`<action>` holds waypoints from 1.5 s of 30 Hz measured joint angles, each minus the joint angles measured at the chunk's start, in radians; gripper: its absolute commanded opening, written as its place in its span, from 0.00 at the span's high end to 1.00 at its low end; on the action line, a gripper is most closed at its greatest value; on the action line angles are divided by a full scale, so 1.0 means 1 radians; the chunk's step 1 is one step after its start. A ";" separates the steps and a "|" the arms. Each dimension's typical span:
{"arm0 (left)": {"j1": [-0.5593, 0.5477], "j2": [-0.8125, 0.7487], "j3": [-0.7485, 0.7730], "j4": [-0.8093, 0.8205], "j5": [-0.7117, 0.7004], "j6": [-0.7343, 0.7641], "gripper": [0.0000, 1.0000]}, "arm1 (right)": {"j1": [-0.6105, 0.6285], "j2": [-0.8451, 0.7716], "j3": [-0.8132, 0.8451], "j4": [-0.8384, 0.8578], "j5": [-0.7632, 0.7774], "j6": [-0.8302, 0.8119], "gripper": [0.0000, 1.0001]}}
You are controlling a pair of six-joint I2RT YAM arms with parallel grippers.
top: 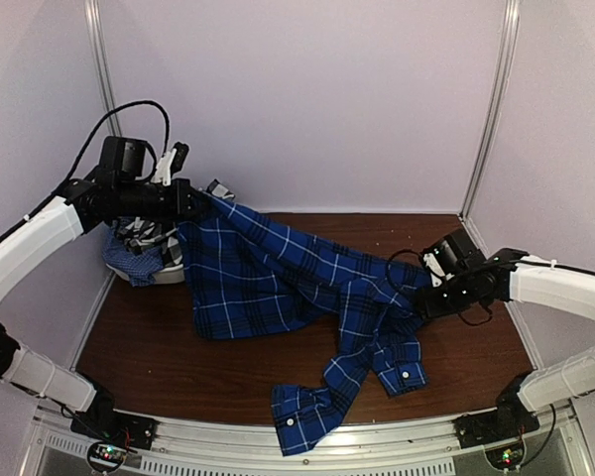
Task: Fold and stack the long sleeve shirts
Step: Pick up the crumpled shirt from the center of the board.
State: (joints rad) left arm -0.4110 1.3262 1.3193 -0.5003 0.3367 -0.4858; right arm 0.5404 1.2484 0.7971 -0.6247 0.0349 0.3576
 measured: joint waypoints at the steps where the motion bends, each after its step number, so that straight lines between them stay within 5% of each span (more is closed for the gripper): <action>1: 0.000 0.002 0.001 0.000 0.003 0.002 1.00 | 0.011 -0.016 0.002 0.010 -0.011 -0.013 0.36; 4: 0.000 0.013 0.001 0.000 0.021 0.008 1.00 | 0.058 -0.070 0.032 0.051 -0.066 -0.053 0.15; 7: 0.000 0.023 0.002 0.000 0.034 0.010 1.00 | 0.087 -0.066 0.099 0.102 -0.115 -0.095 0.06; 15: 0.000 0.035 0.045 -0.005 0.081 0.010 1.00 | 0.157 0.118 0.194 0.177 -0.146 -0.195 0.07; 20: 0.000 0.037 0.069 -0.013 0.095 0.010 1.00 | 0.191 0.233 0.232 0.181 -0.141 -0.241 0.21; 25: 0.000 0.042 0.087 -0.029 0.098 0.016 1.00 | 0.209 0.284 0.249 0.180 -0.117 -0.267 0.45; 31: 0.000 0.052 0.104 -0.047 0.098 0.021 1.00 | 0.220 0.287 0.249 0.181 -0.106 -0.286 0.59; 36: 0.000 0.059 0.104 -0.048 0.098 0.024 1.00 | 0.226 0.289 0.249 0.183 -0.105 -0.298 1.00; 45: 0.000 0.060 0.104 -0.049 0.085 0.050 1.00 | 0.227 0.229 0.251 0.121 -0.008 -0.294 1.00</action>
State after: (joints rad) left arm -0.4110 1.3865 1.4231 -0.5495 0.4221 -0.4362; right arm 0.7677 1.4769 1.0481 -0.5034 0.0269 0.0639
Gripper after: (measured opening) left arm 0.011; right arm 0.008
